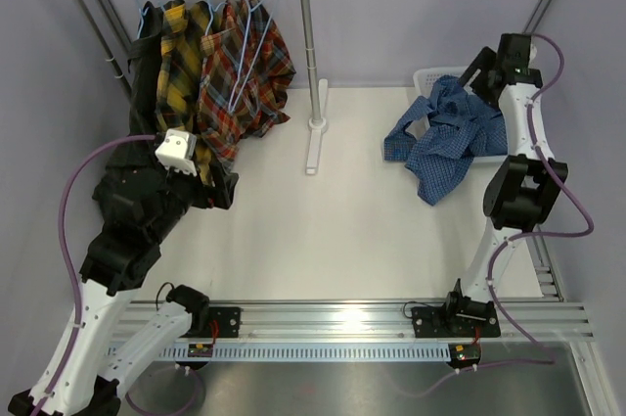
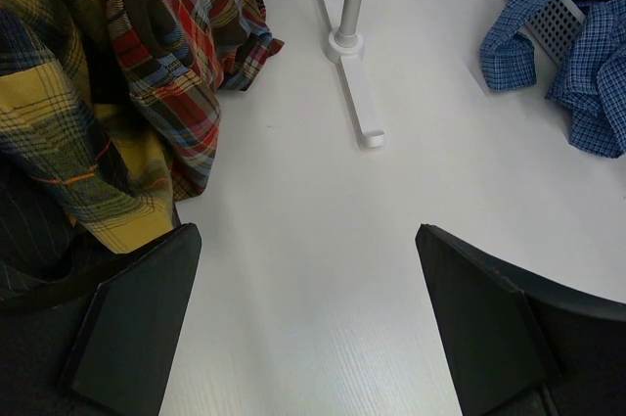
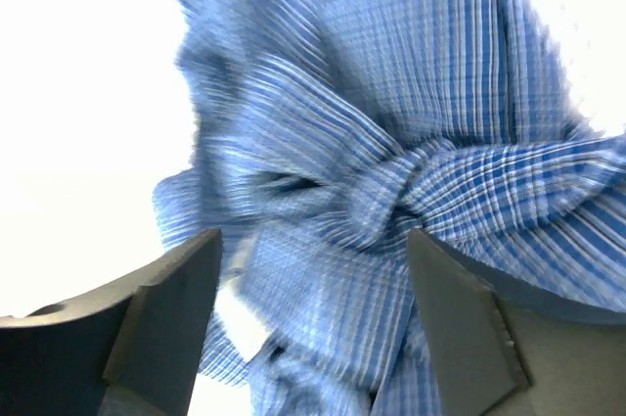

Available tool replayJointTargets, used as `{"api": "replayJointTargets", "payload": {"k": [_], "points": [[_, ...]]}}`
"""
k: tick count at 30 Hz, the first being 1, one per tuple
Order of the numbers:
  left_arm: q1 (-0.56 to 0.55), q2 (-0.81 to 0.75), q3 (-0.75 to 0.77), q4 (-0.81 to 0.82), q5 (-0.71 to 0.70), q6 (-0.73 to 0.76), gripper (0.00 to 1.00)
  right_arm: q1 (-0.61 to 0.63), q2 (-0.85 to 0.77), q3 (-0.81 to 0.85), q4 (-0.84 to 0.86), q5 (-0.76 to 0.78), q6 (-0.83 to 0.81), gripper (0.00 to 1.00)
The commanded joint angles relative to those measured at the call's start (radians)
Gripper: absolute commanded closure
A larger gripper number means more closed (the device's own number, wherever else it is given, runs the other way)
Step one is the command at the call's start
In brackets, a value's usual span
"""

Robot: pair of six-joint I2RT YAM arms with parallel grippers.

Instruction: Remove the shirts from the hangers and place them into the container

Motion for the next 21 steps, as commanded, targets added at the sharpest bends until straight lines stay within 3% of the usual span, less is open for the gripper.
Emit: {"api": "replayJointTargets", "payload": {"k": [1,3,7,13,21], "points": [[-0.005,-0.001,0.036,0.018,0.001,-0.008,0.01,0.121,-0.178,0.089,-0.006,0.059,-0.148,0.12],[-0.005,-0.004,0.033,0.018,0.007,-0.014,0.01,0.176,-0.194,0.078,-0.023,0.090,-0.183,0.07],[-0.005,-0.006,0.024,0.018,0.009,-0.019,0.01,0.336,-0.209,-0.062,-0.003,0.235,-0.199,0.06],[-0.005,-0.013,0.018,0.018,0.003,-0.023,0.01,0.432,-0.145,-0.222,0.029,0.326,-0.016,0.07],[-0.005,-0.027,0.003,0.018,0.009,-0.022,0.01,0.468,0.079,-0.127,-0.038,0.344,0.079,0.06]]}}
